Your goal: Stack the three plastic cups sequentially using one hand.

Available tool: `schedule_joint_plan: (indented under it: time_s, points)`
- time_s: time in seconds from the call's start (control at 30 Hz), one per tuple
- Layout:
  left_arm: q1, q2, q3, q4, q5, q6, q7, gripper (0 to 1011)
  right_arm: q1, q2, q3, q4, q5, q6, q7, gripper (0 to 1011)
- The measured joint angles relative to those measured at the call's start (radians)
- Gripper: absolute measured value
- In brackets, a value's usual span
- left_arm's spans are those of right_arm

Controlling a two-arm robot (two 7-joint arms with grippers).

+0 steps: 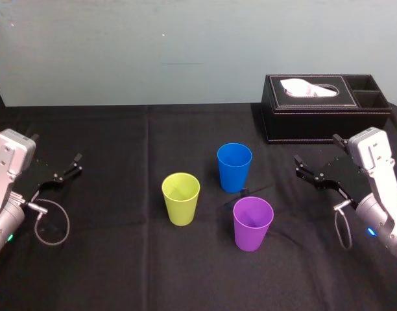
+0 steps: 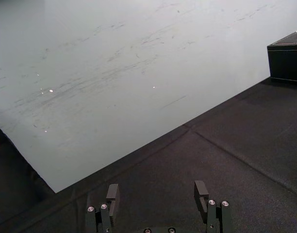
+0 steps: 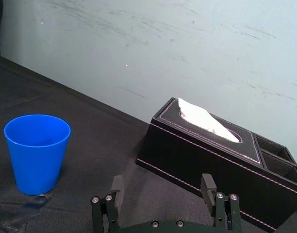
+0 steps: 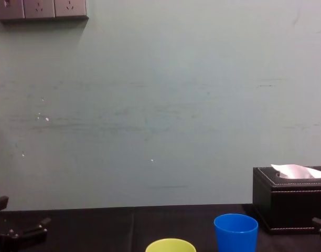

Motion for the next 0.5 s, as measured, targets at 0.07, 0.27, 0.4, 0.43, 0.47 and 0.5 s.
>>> schedule_joint_plan:
  time_s: [0.07,0.27,0.4,0.43,0.47,0.5]
  points:
    - [0.0,0.0,0.0,0.0,0.0,0.0,0.0,1010,0.0,0.0,0.0,0.0,0.0,0.0,0.0,1004]
    - [0.0,0.0,0.0,0.0,0.0,0.0,0.0,1010,0.0,0.0,0.0,0.0,0.0,0.0,0.0,1004]
    - [0.0,0.0,0.0,0.0,0.0,0.0,0.0,1010,0.0,0.0,0.0,0.0,0.0,0.0,0.0,1004]
    - [0.0,0.0,0.0,0.0,0.0,0.0,0.0,1010,0.0,0.0,0.0,0.0,0.0,0.0,0.0,1004]
    - [0.0,0.0,0.0,0.0,0.0,0.0,0.0,1010,0.0,0.0,0.0,0.0,0.0,0.0,0.0,1004]
    - [0.0,0.0,0.0,0.0,0.0,0.0,0.0,1010,0.0,0.0,0.0,0.0,0.0,0.0,0.0,1004]
